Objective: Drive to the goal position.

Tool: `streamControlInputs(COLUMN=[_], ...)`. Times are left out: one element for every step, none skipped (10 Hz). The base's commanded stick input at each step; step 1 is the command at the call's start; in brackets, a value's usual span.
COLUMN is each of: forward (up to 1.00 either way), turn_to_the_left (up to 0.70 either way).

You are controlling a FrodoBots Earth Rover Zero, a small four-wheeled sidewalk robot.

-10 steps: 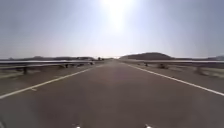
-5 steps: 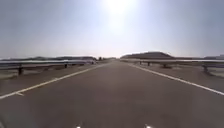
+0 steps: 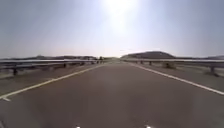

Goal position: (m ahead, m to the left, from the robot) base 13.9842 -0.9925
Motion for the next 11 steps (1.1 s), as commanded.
streamControlInputs(forward=[0.70,0.70,0.70,0.70,0.70,0.70,0.70,0.70,0.70,0.70,0.70], turn_to_the_left=[0.00,0.00,0.00,0.00,0.00,0.00,0.00,0.00,0.00,0.00,0.00])
